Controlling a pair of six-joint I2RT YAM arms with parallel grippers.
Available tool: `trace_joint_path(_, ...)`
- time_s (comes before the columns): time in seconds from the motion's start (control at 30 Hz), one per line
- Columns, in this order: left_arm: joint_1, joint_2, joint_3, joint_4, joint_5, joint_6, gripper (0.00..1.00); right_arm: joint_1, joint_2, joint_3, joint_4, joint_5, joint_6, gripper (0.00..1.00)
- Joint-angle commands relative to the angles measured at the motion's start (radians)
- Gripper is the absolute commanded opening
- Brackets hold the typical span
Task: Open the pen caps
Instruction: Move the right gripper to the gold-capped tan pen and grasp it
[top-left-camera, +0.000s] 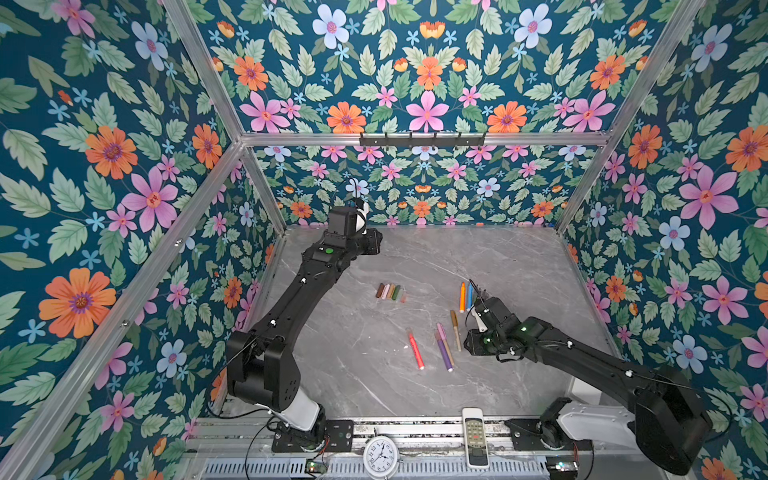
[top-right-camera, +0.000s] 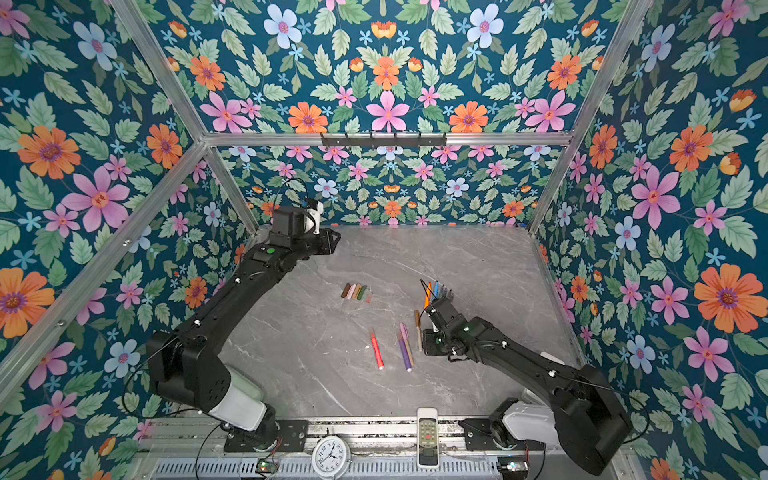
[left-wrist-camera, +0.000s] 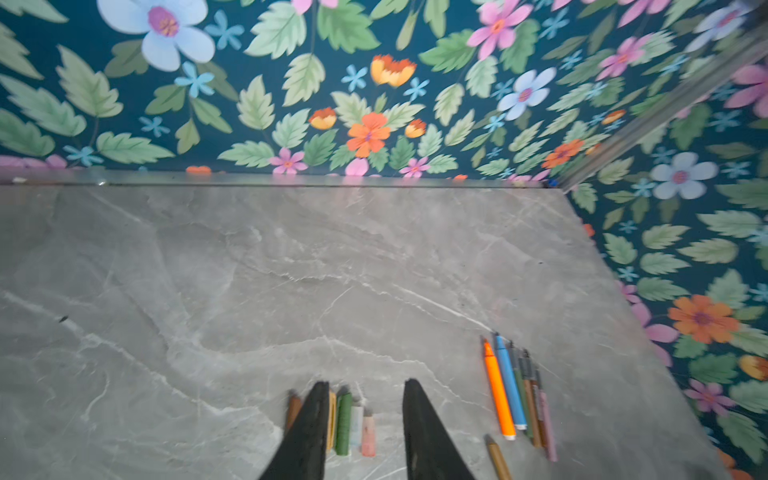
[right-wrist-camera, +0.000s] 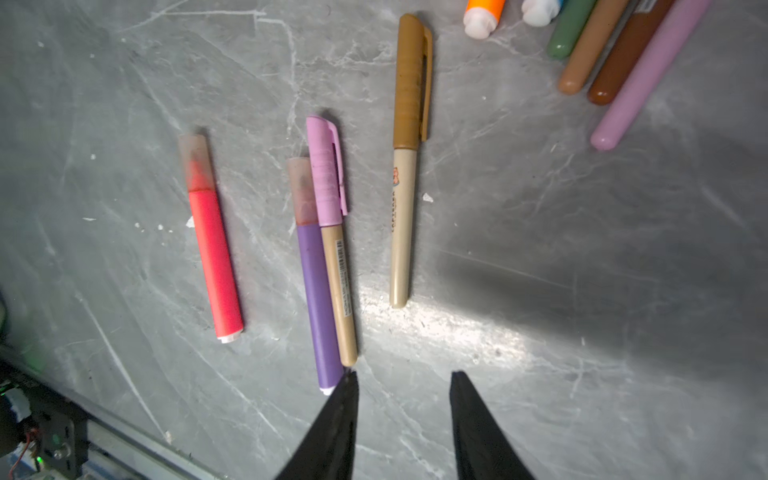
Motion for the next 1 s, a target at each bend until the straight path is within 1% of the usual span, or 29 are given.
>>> trace_joint_path(0.0, 0.002, -0.024, -0.050, -0.028, 0.138, -0.019, 0.33, 0.012, 0.056, 0.037, -0.040, 0.029, 0.003, 0.33)
trace_joint_path(0.03, 0.002, -0.035, -0.076, -0.006, 0.139, -0.019, 0.33, 0.016, 0.070, 0.047, -0.036, 0.037, 0.005, 0.33)
trace_joint_path(0.1, 0.003, -0.054, -0.120, 0.011, 0.099, -0.002, 0.33, 0.023, 0.100, 0.062, -0.031, 0.043, 0.013, 0.32)
trace_joint_path(0.17, 0.008, -0.058, -0.126, 0.006, 0.077, 0.002, 0.32, 0.030, 0.126, 0.081, -0.034, 0.045, 0.013, 0.32)
trace_joint_path(0.23, 0.014, -0.068, -0.122, 0.011, 0.109, 0.002, 0.31, 0.041, 0.157, 0.104, -0.050, 0.057, 0.010, 0.32)
trace_joint_path(0.4, 0.033, -0.104, -0.160, 0.054, 0.124, -0.031, 0.32, 0.054, 0.234, 0.145, -0.066, 0.080, 0.007, 0.31)
trace_joint_path(0.5, 0.039, -0.099, -0.163, 0.059, 0.137, -0.042, 0.33, 0.053, 0.268, 0.158, -0.066, 0.106, 0.014, 0.31)
trace_joint_path(0.6, 0.052, -0.084, -0.166, 0.071, 0.178, -0.063, 0.32, 0.054, 0.307, 0.178, -0.082, 0.135, 0.021, 0.29)
trace_joint_path(0.7, 0.067, -0.072, -0.170, 0.082, 0.200, -0.079, 0.32, 0.053, 0.337, 0.181, -0.078, 0.126, 0.025, 0.25)
trace_joint_path(0.97, 0.087, -0.050, -0.187, 0.122, 0.268, -0.129, 0.31, 0.056, 0.343, 0.136, -0.019, 0.098, 0.040, 0.25)
